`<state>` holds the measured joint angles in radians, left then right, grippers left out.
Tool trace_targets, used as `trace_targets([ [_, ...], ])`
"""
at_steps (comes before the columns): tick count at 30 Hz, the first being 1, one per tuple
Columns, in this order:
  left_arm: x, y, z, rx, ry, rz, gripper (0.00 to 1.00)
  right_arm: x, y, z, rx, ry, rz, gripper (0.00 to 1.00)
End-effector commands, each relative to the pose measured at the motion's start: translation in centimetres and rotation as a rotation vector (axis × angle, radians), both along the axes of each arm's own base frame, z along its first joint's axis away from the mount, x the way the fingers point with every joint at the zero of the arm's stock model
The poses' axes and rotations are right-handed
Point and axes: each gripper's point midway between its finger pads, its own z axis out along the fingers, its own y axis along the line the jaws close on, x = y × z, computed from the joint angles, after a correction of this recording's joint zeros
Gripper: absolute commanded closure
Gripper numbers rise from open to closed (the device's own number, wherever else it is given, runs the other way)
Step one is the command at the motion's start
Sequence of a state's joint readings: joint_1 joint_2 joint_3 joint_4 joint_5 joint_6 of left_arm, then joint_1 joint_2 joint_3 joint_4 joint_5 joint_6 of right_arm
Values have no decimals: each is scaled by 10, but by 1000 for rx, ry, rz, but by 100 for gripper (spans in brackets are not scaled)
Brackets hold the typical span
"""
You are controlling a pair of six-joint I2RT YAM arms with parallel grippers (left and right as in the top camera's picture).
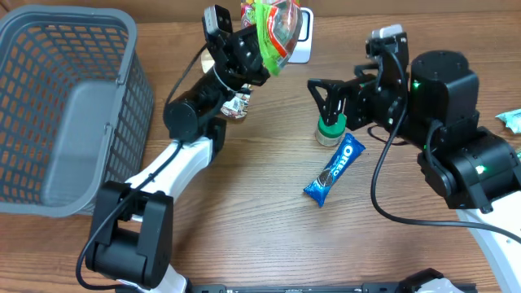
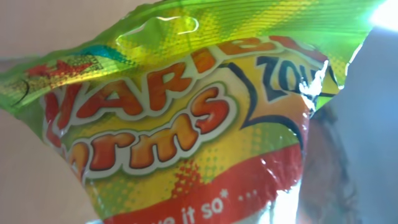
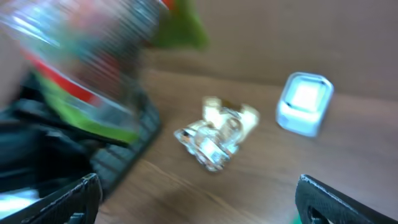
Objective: Scan the item barcode
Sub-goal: 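Hold the Haribo bag in front of the scanner with the left gripper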
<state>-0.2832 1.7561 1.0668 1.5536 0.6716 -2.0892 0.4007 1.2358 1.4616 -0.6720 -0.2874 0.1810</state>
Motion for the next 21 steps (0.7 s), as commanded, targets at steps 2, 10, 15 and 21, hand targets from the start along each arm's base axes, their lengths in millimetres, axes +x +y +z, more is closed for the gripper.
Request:
trace_targets([
  [2,-32,-12,-3,141,-109,-118,91,-13,22,13,46,-57,153,0],
  [10,-47,-22,-20,255,-141,-209,89,-13,25,16,55,-68,170,0],
  [15,-54,-26,-28,311,-200,-221,93,-11,25,20,62,-84,170,0],
  [21,-75,-33,-52,461,-325,-302,96,-10,26,25,69,-106,171,0],
])
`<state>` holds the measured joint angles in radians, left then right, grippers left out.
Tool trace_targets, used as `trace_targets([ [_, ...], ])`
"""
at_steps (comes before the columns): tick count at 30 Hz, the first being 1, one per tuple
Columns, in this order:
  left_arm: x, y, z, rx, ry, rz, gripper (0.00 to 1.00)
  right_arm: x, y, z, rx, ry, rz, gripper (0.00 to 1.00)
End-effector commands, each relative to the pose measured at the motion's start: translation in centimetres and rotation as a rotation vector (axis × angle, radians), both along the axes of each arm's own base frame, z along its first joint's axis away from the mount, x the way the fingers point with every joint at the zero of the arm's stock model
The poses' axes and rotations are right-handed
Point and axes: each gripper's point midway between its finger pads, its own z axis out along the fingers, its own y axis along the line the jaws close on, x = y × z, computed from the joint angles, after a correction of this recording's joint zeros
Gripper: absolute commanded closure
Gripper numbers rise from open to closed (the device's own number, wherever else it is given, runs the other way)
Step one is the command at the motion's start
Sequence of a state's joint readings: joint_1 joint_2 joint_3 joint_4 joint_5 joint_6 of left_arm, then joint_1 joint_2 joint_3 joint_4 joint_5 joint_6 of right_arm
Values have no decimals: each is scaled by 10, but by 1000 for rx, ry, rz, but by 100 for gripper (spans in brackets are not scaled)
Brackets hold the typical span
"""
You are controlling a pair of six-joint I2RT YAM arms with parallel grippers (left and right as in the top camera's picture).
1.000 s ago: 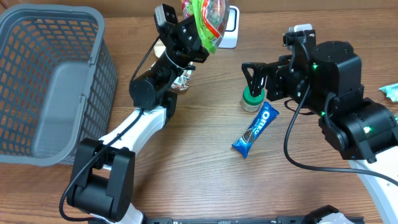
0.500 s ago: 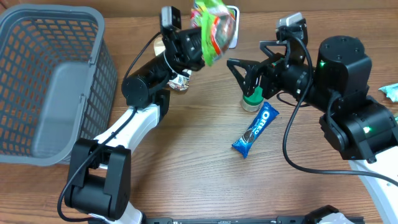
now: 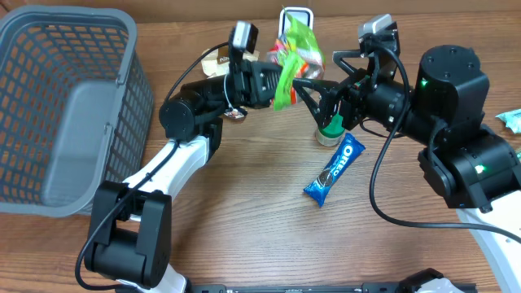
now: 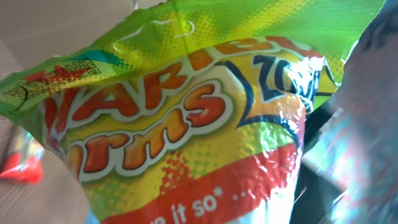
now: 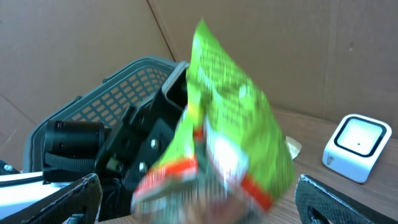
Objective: Scan the item barcode
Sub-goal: 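Hold the Haribo bag in front of the scanner with the left gripper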
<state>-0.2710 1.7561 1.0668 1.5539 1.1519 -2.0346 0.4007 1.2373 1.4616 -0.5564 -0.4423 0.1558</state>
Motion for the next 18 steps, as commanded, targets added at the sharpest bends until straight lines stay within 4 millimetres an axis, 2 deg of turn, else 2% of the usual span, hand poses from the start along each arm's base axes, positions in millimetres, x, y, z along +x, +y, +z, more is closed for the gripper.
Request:
trace_targets([
  [1,-26,-1,-6,97,-194,-68,96,0,3,-3,-6,-5,17,0],
  [8,-23,0,-2,74,-193,-46,96,-1,8,-9,-7,17,41,0],
  [12,-24,0,-3,78,-262,-34,96,1,8,-12,-11,25,41,0],
  [18,-19,1,3,48,-222,-13,95,1,8,-12,-17,18,45,0],
])
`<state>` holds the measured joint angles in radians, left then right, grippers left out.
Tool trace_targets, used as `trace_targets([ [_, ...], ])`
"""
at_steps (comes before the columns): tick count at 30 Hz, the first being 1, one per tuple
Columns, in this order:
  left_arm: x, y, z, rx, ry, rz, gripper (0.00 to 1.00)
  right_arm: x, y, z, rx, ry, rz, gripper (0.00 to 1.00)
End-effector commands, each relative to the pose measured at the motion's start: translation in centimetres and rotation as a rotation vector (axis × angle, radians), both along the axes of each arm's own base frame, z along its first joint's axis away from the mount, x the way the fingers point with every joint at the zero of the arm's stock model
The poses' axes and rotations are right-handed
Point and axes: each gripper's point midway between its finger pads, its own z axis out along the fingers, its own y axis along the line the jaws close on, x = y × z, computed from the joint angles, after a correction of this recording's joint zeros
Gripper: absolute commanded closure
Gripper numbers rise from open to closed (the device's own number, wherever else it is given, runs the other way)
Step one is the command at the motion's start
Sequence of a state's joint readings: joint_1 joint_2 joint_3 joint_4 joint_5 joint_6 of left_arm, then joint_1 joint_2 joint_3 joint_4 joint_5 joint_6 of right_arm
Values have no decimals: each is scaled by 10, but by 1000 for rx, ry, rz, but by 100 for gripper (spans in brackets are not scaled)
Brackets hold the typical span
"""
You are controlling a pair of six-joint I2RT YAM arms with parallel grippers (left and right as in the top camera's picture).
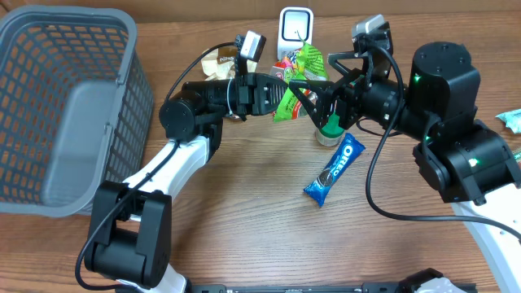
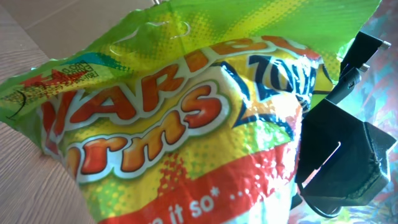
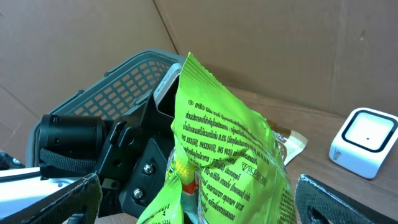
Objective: Scan the item barcode
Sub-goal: 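Hold the Haribo bag in front of the scanner with the left gripper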
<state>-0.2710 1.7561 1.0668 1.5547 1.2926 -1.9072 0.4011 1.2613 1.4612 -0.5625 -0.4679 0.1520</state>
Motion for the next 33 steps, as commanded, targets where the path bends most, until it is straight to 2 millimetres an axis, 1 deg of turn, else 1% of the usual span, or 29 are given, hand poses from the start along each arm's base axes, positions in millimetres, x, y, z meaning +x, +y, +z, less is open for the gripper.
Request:
trace_targets([
  [1,-1,5,21,-61,-68,43,95,-2,3,-2,-10,-11,19,0],
  [6,-1,5,22,-65,-66,46,96,-4,5,1,-5,-28,42,0],
  [8,0,5,23,-71,-35,45,95,-4,5,1,-5,-28,41,0],
  [13,11,9,36,-145,68,85,96,-4,4,1,-5,-29,40,0],
  [16,13,10,38,-160,75,95,96,-4,5,2,-3,-33,40,0],
  [22,3,6,27,-93,10,53,96,-3,5,5,1,-44,40,0],
  [27,-7,-1,21,-53,-14,7,96,0,7,0,-10,-39,47,0],
  [33,-25,-12,9,6,-114,-63,96,-10,22,-8,-24,-53,183,0],
])
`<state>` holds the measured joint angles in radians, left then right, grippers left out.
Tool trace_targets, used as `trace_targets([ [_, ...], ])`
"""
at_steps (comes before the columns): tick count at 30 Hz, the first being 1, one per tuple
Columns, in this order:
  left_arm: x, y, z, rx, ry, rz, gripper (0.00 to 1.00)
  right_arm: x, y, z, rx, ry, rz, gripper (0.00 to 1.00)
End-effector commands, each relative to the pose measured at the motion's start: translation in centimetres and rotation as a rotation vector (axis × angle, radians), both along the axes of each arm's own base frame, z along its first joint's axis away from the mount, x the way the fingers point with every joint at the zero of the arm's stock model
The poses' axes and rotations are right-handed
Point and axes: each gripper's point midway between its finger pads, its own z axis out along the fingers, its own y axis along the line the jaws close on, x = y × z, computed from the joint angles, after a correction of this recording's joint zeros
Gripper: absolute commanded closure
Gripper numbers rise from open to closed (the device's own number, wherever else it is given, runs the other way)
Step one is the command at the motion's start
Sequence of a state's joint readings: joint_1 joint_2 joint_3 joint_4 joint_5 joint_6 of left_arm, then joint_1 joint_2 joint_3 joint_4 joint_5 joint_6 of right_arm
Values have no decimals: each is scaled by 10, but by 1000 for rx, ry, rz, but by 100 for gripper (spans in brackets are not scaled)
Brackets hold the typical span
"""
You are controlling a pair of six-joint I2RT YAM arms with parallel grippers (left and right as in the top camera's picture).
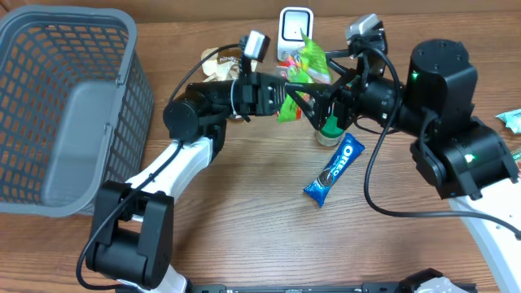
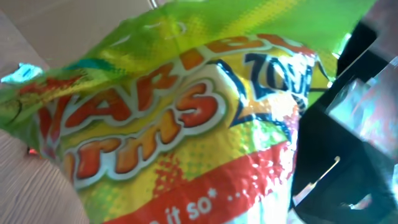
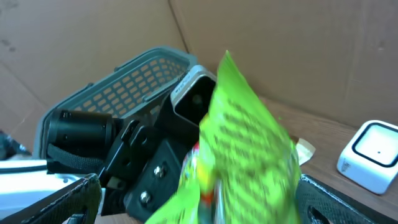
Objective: Scan the item barcode
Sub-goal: 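Hold the Haribo bag in front of the scanner with the left gripper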
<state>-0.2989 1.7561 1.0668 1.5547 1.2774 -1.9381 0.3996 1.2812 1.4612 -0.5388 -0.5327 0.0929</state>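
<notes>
A green Haribo candy bag [image 1: 299, 75] hangs in the air in front of the white scanner [image 1: 293, 22]. My left gripper [image 1: 277, 91] is shut on its lower end, and the bag's front fills the left wrist view [image 2: 180, 118]. My right gripper [image 1: 316, 91] is open, one finger on either side of the bag. In the right wrist view the blurred bag [image 3: 249, 149] lies between the two dark fingertips [image 3: 78, 199], with the right gripper [image 3: 196, 196] wide open around it. The barcode cannot be made out.
A grey basket [image 1: 65, 106] fills the left side. A green-capped bottle [image 1: 329, 132] and a blue Oreo pack [image 1: 334, 168] lie under the right arm. A crumpled wrapper [image 1: 216, 59] sits behind the left arm. Another packet [image 1: 511, 120] lies at the far right edge.
The bag has shifted slightly up and to the right between the right gripper's open fingers and now shows blurred. Both grippers keep the same states.
First my left gripper held the bag up by the scanner while my right gripper stood open near the bottle. Then the bag was turned toward the right arm, which had come closer. After that the bag stood between the right gripper's open fingers, and it is still there.
</notes>
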Motion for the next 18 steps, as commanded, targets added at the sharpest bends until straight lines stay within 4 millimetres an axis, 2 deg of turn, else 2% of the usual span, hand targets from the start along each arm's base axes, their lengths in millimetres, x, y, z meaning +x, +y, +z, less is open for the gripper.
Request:
trace_targets([
  [1,-22,-4,5,22,-170,-49,96,-9,14,-10,-15,-9,120,0],
  [7,-26,-4,3,37,-241,-62,96,1,3,-22,-21,43,104,0],
  [14,-30,-2,8,61,-345,-87,96,9,-30,-18,33,69,107,0],
  [18,-37,-2,9,97,-426,-130,96,3,-41,-8,87,66,173,0],
])
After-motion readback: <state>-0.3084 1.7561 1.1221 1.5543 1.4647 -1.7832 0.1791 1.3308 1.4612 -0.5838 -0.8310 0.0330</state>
